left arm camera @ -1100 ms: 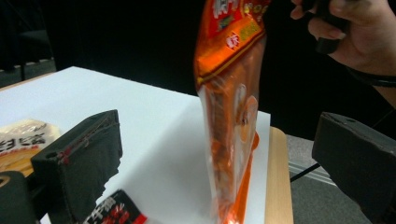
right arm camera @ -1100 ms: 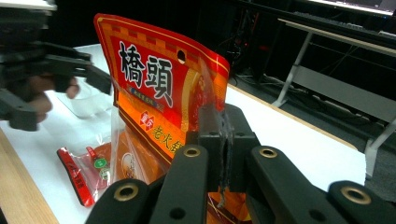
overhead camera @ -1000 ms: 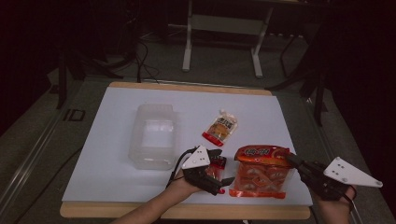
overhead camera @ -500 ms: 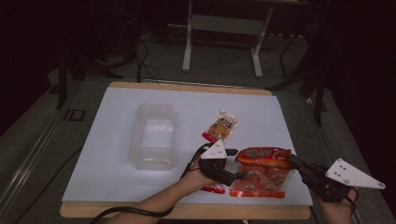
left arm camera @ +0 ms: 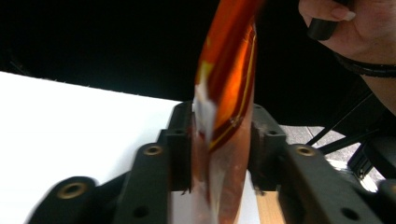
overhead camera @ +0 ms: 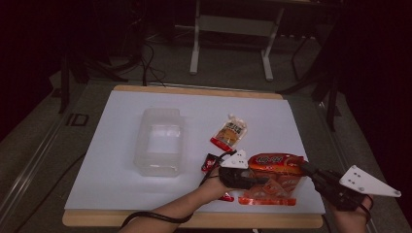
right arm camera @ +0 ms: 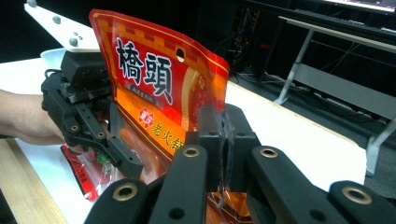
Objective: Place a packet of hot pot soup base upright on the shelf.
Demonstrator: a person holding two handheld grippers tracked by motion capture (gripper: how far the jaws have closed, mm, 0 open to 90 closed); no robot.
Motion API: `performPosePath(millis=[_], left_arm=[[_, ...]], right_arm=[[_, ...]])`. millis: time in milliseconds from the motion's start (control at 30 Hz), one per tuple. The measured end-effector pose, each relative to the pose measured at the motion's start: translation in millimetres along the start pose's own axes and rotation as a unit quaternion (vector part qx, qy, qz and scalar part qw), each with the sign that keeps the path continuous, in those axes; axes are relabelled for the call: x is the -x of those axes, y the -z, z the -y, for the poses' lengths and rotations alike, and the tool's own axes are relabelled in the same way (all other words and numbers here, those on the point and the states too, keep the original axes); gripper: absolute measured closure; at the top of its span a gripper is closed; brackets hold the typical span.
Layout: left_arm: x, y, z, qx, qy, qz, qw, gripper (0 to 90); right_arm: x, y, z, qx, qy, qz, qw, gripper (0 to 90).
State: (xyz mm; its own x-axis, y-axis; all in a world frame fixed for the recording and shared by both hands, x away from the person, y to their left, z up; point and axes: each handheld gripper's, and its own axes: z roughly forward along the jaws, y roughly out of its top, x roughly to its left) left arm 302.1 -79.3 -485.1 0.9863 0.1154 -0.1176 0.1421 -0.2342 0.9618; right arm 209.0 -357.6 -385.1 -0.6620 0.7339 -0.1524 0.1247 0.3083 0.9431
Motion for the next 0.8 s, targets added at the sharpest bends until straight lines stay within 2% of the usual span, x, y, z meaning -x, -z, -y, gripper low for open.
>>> performPosePath(millis=[133,400,500,600,633,800], left_arm=[[-2.4,-0.7,1.4,0.005,-0.007,0.007,0.9999,70.5],[-2.7,-0.1,-0.5,0.014,-0.005,0.01,0.9998,71.2],[-0.8,0.9,-7.0,0.019,-0.002,0.016,0.9997,71.4],[1.7,2.5,-11.3,0.025,-0.009,0.011,0.9996,71.4],[2.7,4.8,-15.5,0.029,-0.014,0.007,0.9994,71.5],[1.8,12.0,-20.3,0.034,-0.014,0.004,0.9993,71.5]], right_arm=[[2.0,0.5,1.8,0.001,-0.006,0.0,1.0,87.7],[1.6,0.8,0.8,0.004,-0.008,0.007,0.9999,87.0],[3.6,3.3,-3.5,0.011,-0.011,0.012,0.9998,85.5],[5.5,5.4,-5.8,0.02,-0.016,0.012,0.9996,84.3],[6.9,9.0,-8.2,0.038,-0.032,0.007,0.9988,81.2],[8.1,14.1,-12.3,0.06,-0.042,0.009,0.9973,78.0]])
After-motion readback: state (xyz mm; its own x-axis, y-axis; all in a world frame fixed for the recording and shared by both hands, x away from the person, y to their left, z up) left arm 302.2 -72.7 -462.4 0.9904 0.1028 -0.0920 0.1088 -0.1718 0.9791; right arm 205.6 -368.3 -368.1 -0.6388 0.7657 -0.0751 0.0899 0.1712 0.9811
